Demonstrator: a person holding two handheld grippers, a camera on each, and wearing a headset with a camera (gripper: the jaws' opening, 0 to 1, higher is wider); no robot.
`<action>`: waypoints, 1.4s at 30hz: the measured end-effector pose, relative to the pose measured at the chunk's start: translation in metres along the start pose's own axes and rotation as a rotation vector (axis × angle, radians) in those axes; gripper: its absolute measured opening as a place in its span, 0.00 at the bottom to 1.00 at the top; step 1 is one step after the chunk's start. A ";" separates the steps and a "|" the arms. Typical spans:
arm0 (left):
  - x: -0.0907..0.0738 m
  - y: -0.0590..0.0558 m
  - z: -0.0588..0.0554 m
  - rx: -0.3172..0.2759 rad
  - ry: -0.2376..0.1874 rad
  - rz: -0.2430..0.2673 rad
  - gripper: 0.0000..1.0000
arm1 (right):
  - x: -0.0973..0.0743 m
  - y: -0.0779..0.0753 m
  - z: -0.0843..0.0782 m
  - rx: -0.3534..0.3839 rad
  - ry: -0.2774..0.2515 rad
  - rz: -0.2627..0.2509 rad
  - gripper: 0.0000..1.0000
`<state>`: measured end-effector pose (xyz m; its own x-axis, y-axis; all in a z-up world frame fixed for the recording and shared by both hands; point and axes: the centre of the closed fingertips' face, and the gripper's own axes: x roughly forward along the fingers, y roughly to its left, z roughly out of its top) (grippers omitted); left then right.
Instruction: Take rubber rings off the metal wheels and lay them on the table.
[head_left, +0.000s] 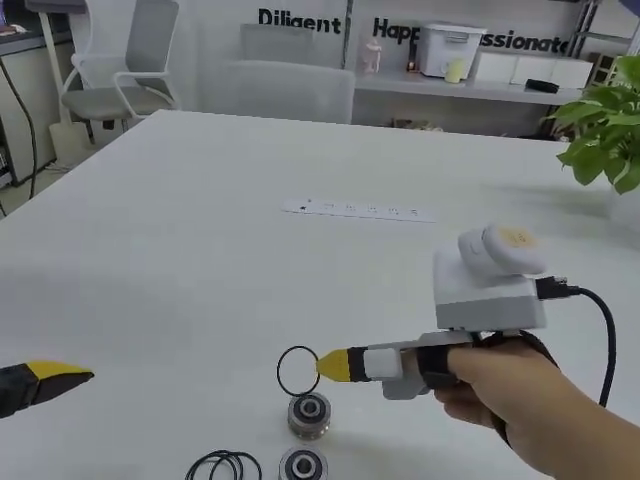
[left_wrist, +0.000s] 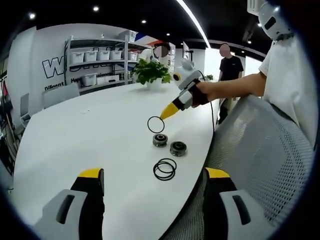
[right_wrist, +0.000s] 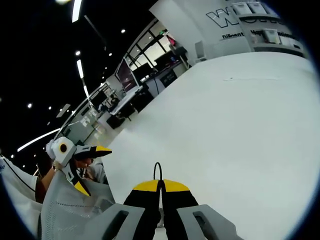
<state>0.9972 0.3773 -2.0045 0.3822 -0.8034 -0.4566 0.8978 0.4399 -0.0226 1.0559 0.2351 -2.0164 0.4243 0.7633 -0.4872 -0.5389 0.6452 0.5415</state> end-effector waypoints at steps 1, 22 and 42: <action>0.001 -0.001 -0.001 -0.002 0.000 -0.001 0.80 | 0.000 0.001 0.000 -0.004 0.002 0.002 0.00; 0.003 -0.003 -0.010 -0.034 0.018 -0.003 0.81 | 0.011 0.029 -0.010 -0.053 0.054 0.065 0.00; 0.003 -0.003 -0.015 -0.066 0.025 0.001 0.80 | 0.031 0.049 -0.040 -0.155 0.181 0.093 0.00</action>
<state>0.9926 0.3795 -2.0189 0.3766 -0.7930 -0.4788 0.8806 0.4670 -0.0807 1.0130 0.2892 -2.0322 0.2382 0.7920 -0.5621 -0.6808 0.5489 0.4850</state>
